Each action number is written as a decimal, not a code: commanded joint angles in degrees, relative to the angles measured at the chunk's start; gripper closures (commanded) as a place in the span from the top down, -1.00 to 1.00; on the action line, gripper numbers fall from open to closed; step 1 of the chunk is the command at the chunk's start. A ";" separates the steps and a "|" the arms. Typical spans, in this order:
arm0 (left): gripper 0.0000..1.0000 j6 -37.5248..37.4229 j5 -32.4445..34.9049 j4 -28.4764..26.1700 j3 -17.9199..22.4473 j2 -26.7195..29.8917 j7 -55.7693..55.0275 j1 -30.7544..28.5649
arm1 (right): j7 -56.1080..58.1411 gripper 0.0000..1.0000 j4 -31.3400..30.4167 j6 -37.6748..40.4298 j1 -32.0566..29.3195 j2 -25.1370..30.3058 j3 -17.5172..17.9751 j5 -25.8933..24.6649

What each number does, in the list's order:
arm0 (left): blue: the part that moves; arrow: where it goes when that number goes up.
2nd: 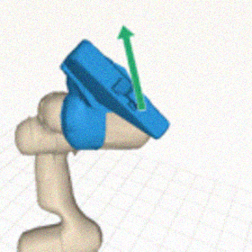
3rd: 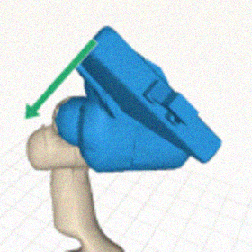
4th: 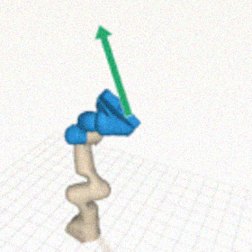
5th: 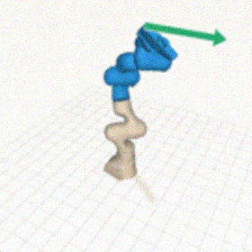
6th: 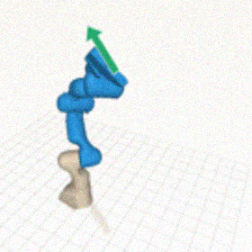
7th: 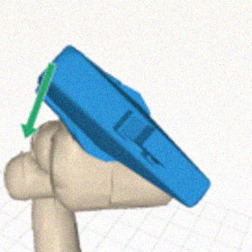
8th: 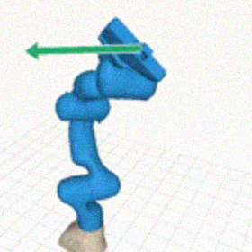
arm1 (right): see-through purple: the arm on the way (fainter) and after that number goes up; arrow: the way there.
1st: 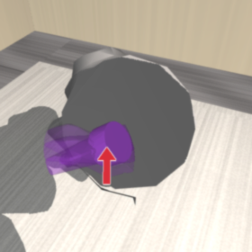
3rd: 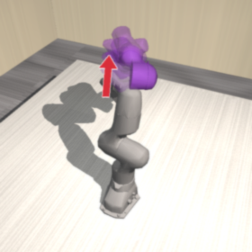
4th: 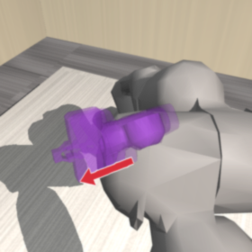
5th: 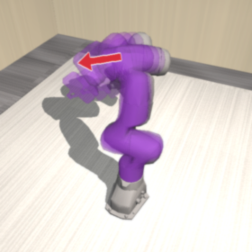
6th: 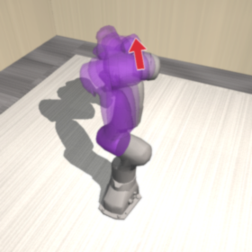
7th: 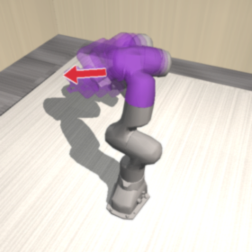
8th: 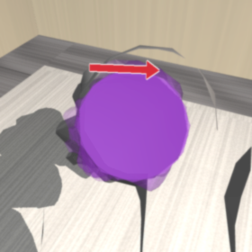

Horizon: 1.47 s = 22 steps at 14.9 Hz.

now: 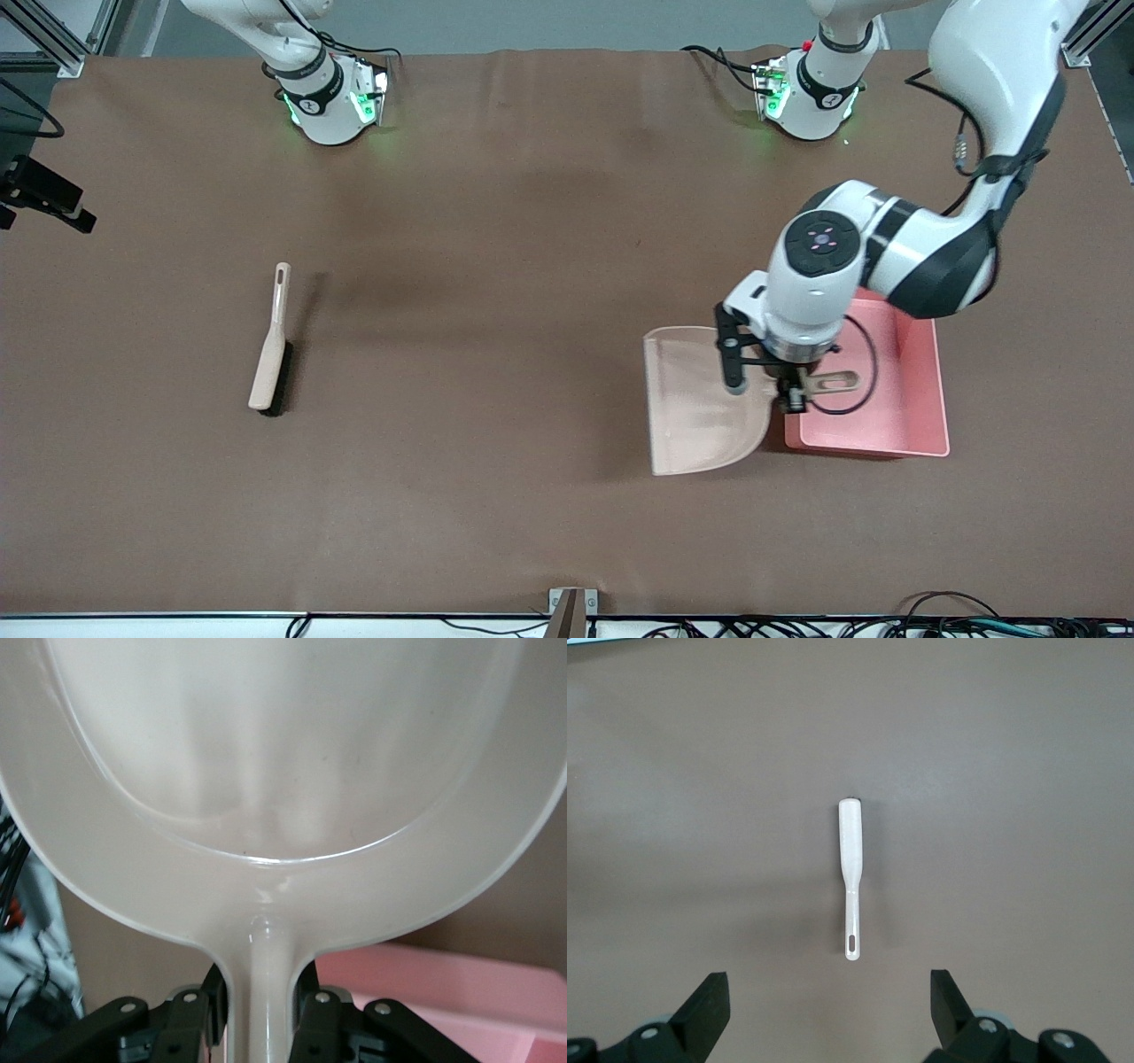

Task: Clean e-waste and dump in bin
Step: 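Lower the empty dustpan onto the table with the left gripper and release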

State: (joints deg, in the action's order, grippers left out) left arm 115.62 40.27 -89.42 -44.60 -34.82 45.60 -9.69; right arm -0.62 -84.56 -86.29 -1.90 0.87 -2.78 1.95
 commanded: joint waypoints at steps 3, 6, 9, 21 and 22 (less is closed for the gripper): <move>-0.96 -0.41 -0.03 2.68 0.13 -6.74 0.54 5.38 | -0.78 1.00 0.53 0.07 0.23 -0.69 -0.21 -1.07; -0.97 0.22 -0.19 0.41 0.13 -8.95 -3.47 6.17 | -0.78 1.00 0.27 0.15 0.14 -0.95 -0.21 -1.07; -0.97 0.04 0.68 -3.65 0.22 -8.60 -13.15 6.43 | -0.61 1.00 0.09 -0.02 0.32 -0.95 -0.21 -1.16; -0.94 -0.14 7.71 -5.85 1.18 -10.00 -16.86 9.95 | -0.70 1.00 0.10 -0.99 0.93 -0.95 -0.12 -1.07; -0.94 -0.14 7.80 -5.94 1.80 -10.00 -16.86 10.65 | -0.70 1.00 0.09 -0.99 0.93 -0.95 -0.12 -1.07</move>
State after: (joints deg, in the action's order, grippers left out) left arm 115.67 46.96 -95.16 -43.83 -45.13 29.93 -0.47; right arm -0.62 -84.56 -87.09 -1.24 -0.35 -2.90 1.90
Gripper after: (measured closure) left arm 0.674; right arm 0.000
